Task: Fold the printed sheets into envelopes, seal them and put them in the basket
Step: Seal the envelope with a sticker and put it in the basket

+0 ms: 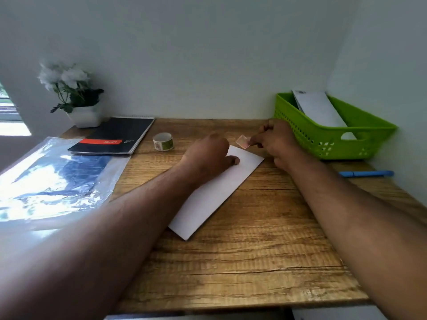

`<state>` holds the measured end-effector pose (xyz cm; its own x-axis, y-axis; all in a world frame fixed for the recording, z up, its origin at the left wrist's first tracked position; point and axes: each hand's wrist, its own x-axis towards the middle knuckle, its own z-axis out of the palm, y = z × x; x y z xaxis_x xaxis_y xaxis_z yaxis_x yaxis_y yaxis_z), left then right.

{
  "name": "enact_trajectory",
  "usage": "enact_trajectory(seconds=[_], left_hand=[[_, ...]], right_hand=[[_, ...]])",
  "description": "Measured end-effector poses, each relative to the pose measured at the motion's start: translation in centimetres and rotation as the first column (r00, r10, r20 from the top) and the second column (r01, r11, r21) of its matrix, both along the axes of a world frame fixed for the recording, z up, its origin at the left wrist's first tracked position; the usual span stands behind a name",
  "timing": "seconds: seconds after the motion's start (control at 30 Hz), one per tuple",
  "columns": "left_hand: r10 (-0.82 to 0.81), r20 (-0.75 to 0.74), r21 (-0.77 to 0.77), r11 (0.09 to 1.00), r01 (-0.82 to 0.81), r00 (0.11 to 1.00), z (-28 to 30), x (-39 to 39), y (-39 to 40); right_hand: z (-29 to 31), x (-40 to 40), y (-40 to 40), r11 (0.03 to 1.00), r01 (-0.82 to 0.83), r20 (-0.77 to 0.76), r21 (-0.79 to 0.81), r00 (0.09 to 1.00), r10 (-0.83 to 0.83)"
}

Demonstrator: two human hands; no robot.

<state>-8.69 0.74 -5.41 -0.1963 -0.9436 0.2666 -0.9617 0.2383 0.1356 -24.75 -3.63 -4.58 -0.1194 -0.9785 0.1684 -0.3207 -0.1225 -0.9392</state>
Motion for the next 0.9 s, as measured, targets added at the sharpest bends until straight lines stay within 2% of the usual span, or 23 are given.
enact_trajectory(seconds=[0.1,0.17,0.23,0.47,0.8,0.9], left_hand=[[0.016,-0.166,0.033,0.999,-0.011,0.986,-0.7,0.6,-0.2],[0.006,-0.281,-0.011,1.000,-0.010,0.960,-1.1,0.9,-0.1],[-0.004,-0.326,-0.048,0.999,-0.012,0.945,-1.4,1.1,0.0],[0.037,-0.332,-0.017,0.999,-0.045,0.943,-1.6,1.0,-0.2],[-0.003,-0.321,-0.031,1.000,-0.007,0.947,-1.5,1.0,0.2],[0.013,-0.384,-0.011,1.000,-0.019,0.923,-1.2,1.3,0.2]], right_hand=[[-0.3,0.5,-0.5,0.997,-0.080,-0.046,0.015,0.996,0.081],[-0.5,0.8,-0.7,0.996,-0.089,-0.071,0.001,0.994,0.089],[-0.6,1.1,-0.9,0.997,-0.069,-0.098,-0.019,0.993,0.067],[-1.3,2.2,-1.1,0.997,-0.040,-0.172,-0.070,0.985,0.028],[-1.2,1.9,-1.0,0.993,-0.046,-0.253,-0.110,0.967,0.017],[-1.3,1.9,-1.0,0.992,-0.044,-0.284,-0.118,0.959,0.009]])
